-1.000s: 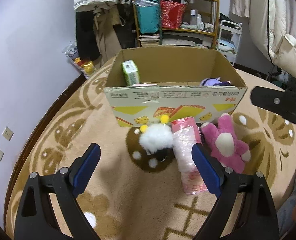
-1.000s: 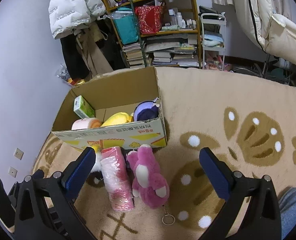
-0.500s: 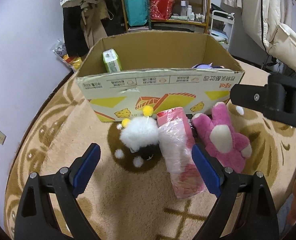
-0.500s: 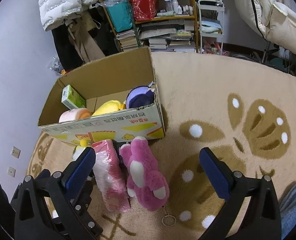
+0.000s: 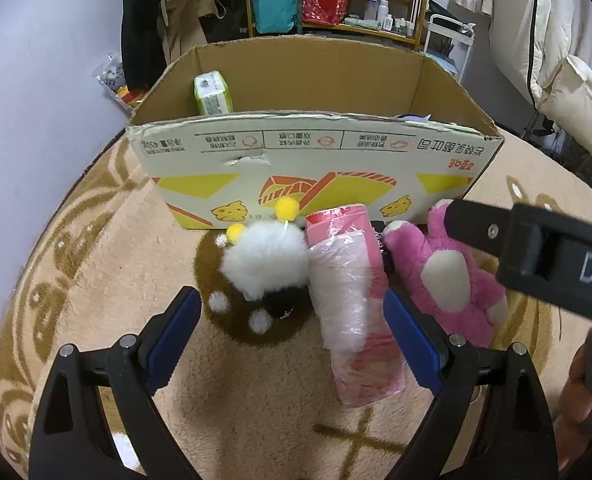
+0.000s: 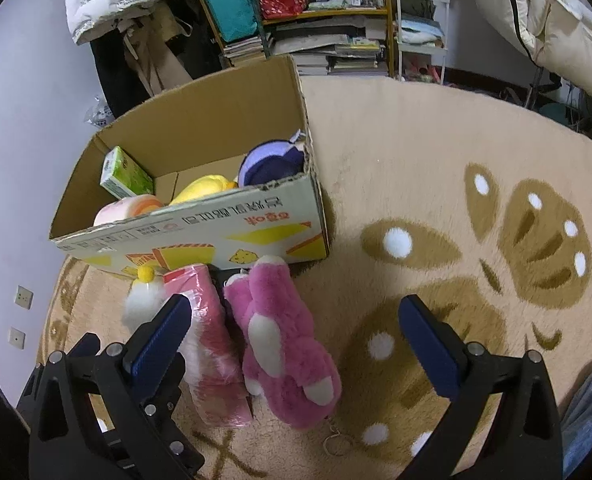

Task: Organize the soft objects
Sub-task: 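Grasp the pink wrapped roll with the left tool while the right tool grasps the pink plush bear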

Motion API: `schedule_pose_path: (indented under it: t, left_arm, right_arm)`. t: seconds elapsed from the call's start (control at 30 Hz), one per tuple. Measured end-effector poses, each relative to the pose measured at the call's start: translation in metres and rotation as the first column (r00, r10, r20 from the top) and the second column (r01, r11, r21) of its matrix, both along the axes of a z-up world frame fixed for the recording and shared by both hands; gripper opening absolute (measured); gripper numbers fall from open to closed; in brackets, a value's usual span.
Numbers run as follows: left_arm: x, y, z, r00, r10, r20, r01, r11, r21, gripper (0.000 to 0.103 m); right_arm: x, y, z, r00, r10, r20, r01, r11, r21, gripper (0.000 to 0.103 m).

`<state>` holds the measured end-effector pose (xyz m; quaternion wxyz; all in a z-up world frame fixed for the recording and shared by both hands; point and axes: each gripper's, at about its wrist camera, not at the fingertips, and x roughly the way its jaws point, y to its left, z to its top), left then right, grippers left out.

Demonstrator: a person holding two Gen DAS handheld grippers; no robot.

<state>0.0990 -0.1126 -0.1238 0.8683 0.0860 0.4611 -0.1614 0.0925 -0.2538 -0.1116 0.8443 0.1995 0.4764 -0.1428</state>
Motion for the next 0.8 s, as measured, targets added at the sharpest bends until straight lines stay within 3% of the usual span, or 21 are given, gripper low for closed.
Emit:
schedule_pose_path:
  t: [0.4,0.8]
  left_arm:
    - [0.006,-0.011,-0.013,0.999,-0.026,-0.041,0.025,0.999,-0.025,0.092]
    - [0.017,-0.020,-0.029,0.996,-0.037,-0.087,0.034,0.999,-0.040,0.092]
  right_arm:
    - [0.007,-0.008,-0.016,0.999,-0.016,-0.041,0.017,1.000,0.026,0.103]
    - [0.007,-0.028,-0.042,0.990,-0.094,-0.108,0.104,0.990,0.096,0.103]
